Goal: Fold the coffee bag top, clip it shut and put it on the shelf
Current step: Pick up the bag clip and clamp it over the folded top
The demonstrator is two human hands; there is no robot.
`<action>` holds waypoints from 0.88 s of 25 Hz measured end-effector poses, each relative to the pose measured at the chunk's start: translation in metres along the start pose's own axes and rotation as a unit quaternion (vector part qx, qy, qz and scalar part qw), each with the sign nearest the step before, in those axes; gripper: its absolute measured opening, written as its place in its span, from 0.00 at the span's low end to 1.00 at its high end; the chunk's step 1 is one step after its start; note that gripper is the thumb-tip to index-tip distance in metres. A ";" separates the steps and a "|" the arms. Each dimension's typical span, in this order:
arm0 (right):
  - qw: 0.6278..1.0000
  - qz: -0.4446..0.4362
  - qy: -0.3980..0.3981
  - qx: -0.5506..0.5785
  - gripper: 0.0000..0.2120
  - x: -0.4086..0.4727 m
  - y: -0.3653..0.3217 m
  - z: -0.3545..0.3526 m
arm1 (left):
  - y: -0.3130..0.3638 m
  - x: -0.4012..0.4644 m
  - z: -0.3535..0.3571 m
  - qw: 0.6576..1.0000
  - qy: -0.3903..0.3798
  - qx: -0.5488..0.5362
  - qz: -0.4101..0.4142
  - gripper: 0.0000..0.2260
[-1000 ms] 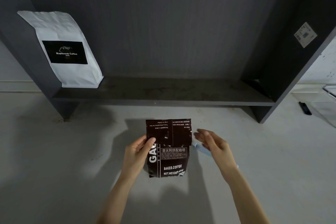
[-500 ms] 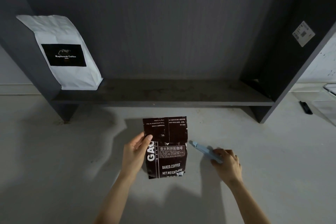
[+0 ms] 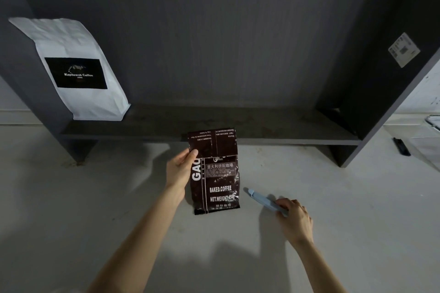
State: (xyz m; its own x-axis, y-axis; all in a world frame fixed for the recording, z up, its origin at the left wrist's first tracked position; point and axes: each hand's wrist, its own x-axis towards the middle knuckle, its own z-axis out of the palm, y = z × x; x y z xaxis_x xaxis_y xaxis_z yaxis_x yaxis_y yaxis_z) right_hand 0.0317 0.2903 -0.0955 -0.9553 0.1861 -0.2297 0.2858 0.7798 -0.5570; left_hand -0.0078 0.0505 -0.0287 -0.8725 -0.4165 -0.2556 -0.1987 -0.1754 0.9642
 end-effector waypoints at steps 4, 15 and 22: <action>1.000 -0.008 0.000 0.001 0.14 0.003 -0.002 0.000 | 0.003 0.021 0.002 0.999 -0.009 0.039 -0.002 0.20; 0.999 -0.030 0.003 0.022 0.14 0.000 -0.007 0.001 | 0.012 0.031 0.001 0.987 -0.002 0.160 0.003 0.14; 0.996 -0.050 0.038 0.066 0.13 -0.007 -0.012 -0.002 | 0.030 0.003 -0.007 0.983 0.116 0.069 0.122 0.17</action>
State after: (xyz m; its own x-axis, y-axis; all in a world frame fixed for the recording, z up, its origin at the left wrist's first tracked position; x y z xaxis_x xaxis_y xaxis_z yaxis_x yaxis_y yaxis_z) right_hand 0.0351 0.2813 -0.0857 -0.9809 0.1608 -0.1091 0.1918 0.7120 -0.6755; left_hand -0.0137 0.0380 -0.0012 -0.7798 -0.6260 -0.0085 -0.0679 0.0710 0.9952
